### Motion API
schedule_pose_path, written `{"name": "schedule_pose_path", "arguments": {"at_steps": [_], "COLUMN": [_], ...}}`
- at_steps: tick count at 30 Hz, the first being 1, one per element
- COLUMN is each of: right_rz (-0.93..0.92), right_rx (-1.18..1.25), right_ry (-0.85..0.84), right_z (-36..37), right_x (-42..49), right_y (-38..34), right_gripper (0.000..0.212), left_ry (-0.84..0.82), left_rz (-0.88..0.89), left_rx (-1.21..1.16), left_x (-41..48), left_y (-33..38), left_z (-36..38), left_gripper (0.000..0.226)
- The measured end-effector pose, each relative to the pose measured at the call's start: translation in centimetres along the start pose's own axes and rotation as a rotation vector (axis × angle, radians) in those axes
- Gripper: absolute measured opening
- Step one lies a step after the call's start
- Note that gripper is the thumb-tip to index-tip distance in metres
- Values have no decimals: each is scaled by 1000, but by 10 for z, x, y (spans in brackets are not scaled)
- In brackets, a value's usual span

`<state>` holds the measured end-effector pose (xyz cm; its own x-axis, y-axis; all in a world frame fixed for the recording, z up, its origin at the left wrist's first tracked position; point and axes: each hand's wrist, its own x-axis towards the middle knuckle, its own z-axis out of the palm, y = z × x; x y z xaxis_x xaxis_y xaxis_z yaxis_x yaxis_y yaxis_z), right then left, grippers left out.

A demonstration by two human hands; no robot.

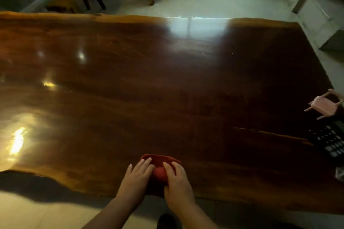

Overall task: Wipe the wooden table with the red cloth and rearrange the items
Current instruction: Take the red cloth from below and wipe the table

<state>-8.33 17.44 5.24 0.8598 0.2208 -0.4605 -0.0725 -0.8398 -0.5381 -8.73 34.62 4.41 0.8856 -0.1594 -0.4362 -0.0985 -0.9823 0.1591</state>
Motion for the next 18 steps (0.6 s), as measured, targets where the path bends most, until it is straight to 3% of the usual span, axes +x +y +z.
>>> {"name": "schedule_pose_path", "arguments": {"at_steps": [3, 8, 12, 15, 18], "right_rz": [-39, -59, -64, -96, -131], "right_rx": [51, 105, 21, -66, -113], "right_ry": [-69, 96, 200, 255, 366], "right_z": [-13, -79, -168, -249, -334], "right_x": [-2, -28, -53, -73, -100], "right_y": [-3, 22, 49, 59, 66], "right_gripper": [73, 58, 49, 31, 27], "left_ry": [-116, -160, -30, 96, 262], "left_rz": [-36, -9, 58, 114, 192], "left_rx": [17, -41, -117, -66, 10], "left_x": [1, 14, 23, 23, 14], "left_y": [6, 67, 141, 195, 246], "left_z": [-15, -65, -131, -188, -243], "left_gripper": [85, 94, 73, 46, 35]}}
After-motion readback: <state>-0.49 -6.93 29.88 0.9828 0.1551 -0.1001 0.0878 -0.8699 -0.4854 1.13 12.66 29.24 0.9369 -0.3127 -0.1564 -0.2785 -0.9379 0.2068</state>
